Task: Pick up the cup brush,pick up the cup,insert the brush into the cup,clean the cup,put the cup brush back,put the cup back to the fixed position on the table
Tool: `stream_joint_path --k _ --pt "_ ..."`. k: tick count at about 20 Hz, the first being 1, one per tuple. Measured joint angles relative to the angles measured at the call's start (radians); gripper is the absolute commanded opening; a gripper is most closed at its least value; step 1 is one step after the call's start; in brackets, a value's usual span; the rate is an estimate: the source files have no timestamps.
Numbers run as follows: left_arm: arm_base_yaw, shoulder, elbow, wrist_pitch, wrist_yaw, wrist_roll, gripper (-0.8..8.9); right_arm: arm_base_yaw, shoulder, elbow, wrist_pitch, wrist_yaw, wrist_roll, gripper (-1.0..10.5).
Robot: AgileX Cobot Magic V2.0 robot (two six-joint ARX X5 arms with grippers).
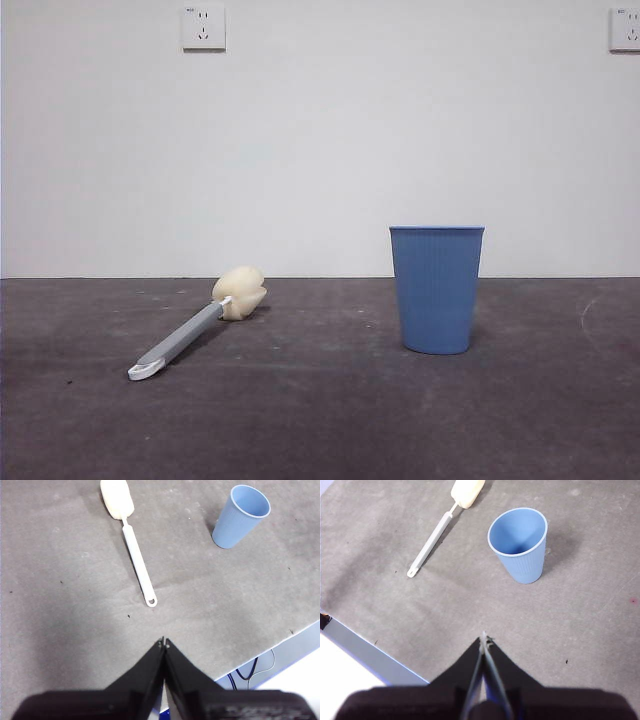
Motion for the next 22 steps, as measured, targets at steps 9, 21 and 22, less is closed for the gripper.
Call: stream_joint_path --k 9,21,22 --pt "-0.018 0.002 0.000 0.043 0.089 0.000 5.67 0.000 0.000 0.000 0.000 0.000 -0.002 5.7" --pt "-0.205 0.211 0.001 0.226 -0.014 -0.041 5.65 0.000 0.000 0.000 0.002 -0.003 0.001 5.7" --pt "-0.243 0.252 0.001 0.263 -0.054 -0.063 5.64 0.000 0.000 0.000 0.002 -0.003 0.001 5.7"
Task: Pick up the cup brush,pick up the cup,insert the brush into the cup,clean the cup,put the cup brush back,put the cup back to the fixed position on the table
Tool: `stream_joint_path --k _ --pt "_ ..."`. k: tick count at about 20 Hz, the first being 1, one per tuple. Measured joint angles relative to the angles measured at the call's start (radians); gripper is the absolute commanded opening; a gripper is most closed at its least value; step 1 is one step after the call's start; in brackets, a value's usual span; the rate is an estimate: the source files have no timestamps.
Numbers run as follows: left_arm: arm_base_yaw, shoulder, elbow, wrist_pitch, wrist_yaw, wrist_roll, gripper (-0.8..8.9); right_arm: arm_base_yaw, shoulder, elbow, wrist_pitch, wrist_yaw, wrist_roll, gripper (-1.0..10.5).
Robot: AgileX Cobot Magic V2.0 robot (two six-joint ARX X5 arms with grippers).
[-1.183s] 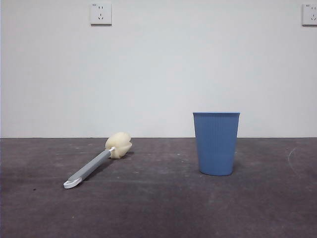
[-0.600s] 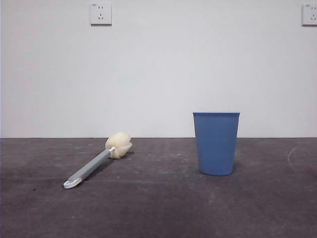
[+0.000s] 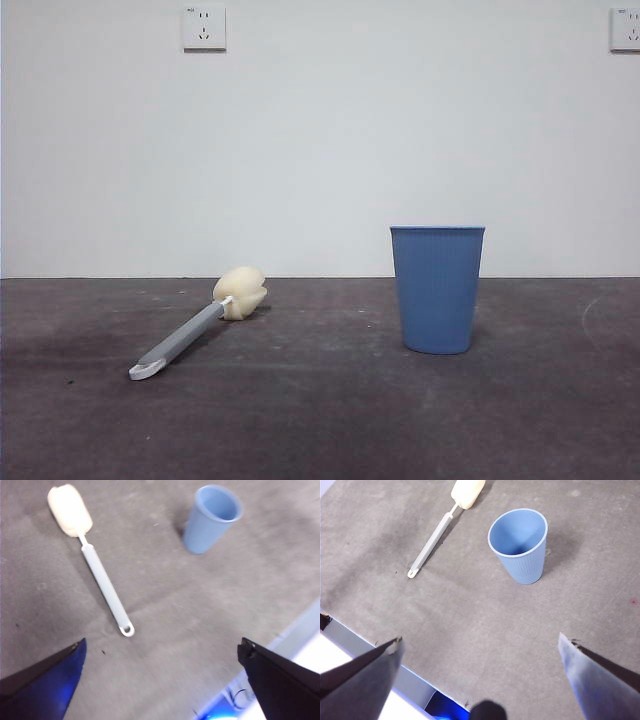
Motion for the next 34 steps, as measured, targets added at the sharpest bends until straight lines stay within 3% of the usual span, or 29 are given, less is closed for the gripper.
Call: stream_joint_path --k 6,9,18,34 --pt "-0.253 0.258 0.000 0.183 -0.327 -0.150 5.61 0.000 0.002 0.000 0.030 0.000 0.061 5.7" --pt "-0.301 0.372 0.000 0.241 -0.457 -0.205 5.62 0.000 0.003 0.000 0.030 0.000 0.068 5.7" --pt "-0.306 0.660 0.000 0.393 -0.499 -0.313 5.61 0.000 0.005 0.000 0.030 0.000 0.076 5.7" --pt "-0.306 0.790 0.000 0.472 -0.598 -0.384 5.61 0.000 0.005 0.000 0.030 0.000 0.087 5.7"
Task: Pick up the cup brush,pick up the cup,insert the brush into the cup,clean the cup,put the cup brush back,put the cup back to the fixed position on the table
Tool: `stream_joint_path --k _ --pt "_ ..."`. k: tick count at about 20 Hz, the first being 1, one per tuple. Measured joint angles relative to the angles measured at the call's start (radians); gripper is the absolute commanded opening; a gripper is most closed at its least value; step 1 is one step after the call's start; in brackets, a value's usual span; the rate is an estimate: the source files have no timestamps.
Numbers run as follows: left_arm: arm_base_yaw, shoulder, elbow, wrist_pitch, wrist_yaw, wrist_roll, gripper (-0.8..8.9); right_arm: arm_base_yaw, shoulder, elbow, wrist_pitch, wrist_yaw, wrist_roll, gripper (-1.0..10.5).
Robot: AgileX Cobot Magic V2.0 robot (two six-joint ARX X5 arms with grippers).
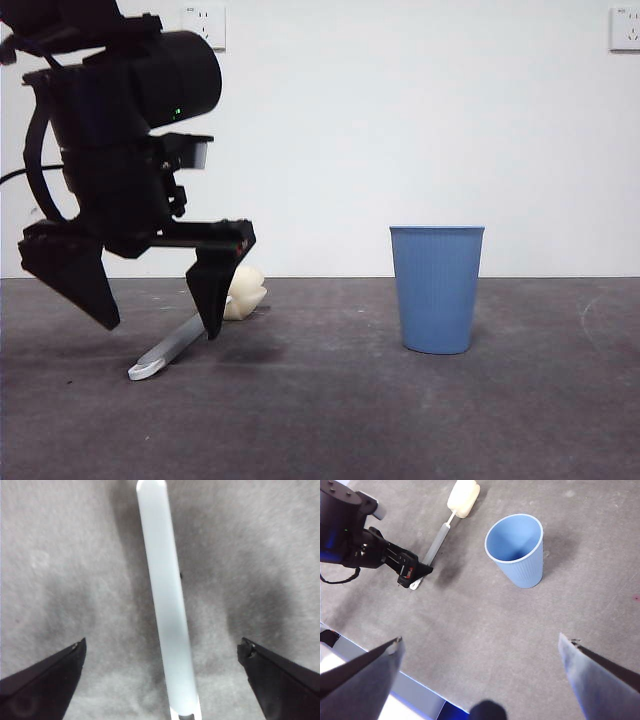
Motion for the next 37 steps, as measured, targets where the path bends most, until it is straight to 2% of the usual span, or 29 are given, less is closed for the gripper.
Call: stream_joint_path --k 4,7,9,12,13,16,19,27,30,37 --pt "0.000 0.035 0.000 0.000 0.011 -0.032 5.59 0.000 0.000 0.000 0.000 0.000 0.004 5.6" --pt "0.000 0.034 0.000 -0.011 0.011 -0.040 4.21 0.000 0.000 0.000 0.000 0.000 0.005 5.6" --pt "0.000 0.034 0.000 -0.013 0.013 -0.048 3.86 0.000 0.000 0.000 0.000 0.000 0.007 5.6" --pt "0.000 0.034 0.000 -0.012 0.030 -0.077 1.44 0.000 0.000 0.000 0.000 0.000 0.007 5.6" --pt "0.000 0.034 0.000 -0.012 0.038 -0.081 1.16 0.000 0.000 0.000 0.000 0.000 0.007 5.6" --pt "0.000 0.034 0.000 -0.009 0.051 -0.088 1.10 0.000 0.000 0.000 0.000 0.000 0.007 5.6" --pt "0.000 0.034 0.000 -0.009 0.055 -0.093 -0.08 0.000 0.000 0.000 0.000 0.000 0.007 5.6" --pt "0.000 0.034 0.000 -0.012 0.056 -0.095 -0.09 0.000 0.000 0.000 0.000 0.000 0.022 5.6" --pt "0.000 0.021 0.000 -0.018 0.092 -0.093 -0.09 0.000 0.005 0.000 -0.003 0.000 0.038 5.6" --pt "0.000 -0.117 0.000 -0.028 0.130 -0.018 -0.09 0.000 0.053 0.000 -0.009 0.000 0.044 5.6"
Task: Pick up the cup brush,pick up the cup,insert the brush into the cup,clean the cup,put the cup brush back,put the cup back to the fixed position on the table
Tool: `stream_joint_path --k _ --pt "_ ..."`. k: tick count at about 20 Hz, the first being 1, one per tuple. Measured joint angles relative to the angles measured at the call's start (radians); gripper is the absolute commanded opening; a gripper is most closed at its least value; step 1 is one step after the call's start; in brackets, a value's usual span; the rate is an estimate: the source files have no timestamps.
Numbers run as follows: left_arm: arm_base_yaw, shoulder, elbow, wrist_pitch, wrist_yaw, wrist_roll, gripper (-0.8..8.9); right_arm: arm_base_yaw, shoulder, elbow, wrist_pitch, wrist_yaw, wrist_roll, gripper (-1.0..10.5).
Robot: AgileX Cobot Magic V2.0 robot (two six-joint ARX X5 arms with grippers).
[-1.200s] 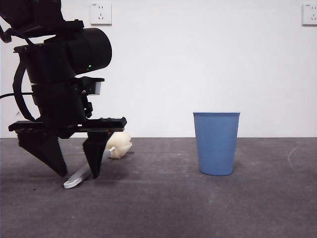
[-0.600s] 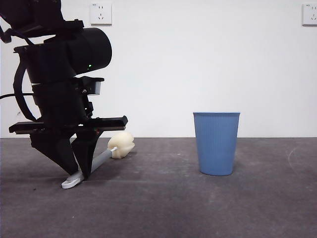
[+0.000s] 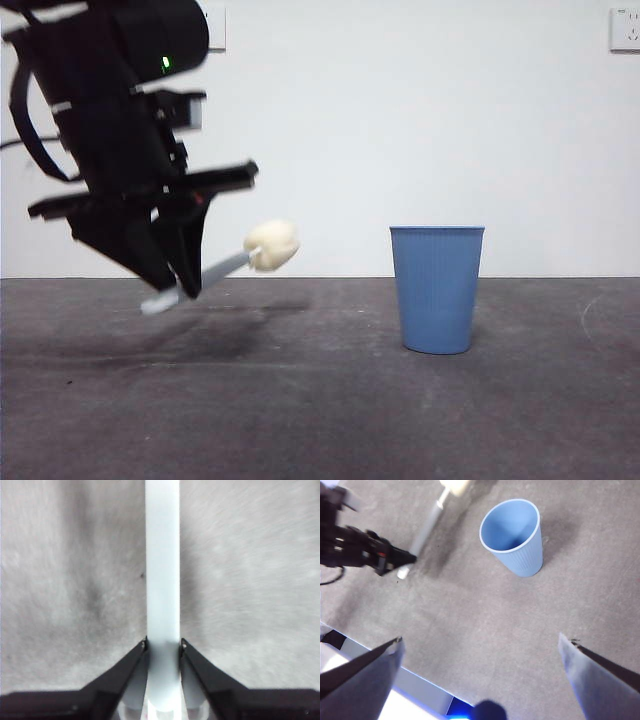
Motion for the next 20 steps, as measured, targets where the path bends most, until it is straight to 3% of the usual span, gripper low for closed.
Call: stream_joint_path --k 5,10,17,20 --pt "0.000 -0.145 0.000 -0.055 0.025 0.080 -0.09 0.008 0.056 0.000 0.057 0.000 0.000 5.6" --pt "0.000 -0.310 0.000 -0.113 0.034 0.138 -0.08 0.045 0.108 -0.109 0.227 -0.022 0.000 5.6" --pt "0.000 -0.459 0.000 -0.230 0.052 0.172 -0.08 0.115 0.147 -0.389 0.647 -0.014 0.036 5.6" --pt "0.000 -0.476 0.000 -0.252 0.052 0.181 -0.09 0.146 0.147 -0.517 0.835 0.052 0.074 5.6"
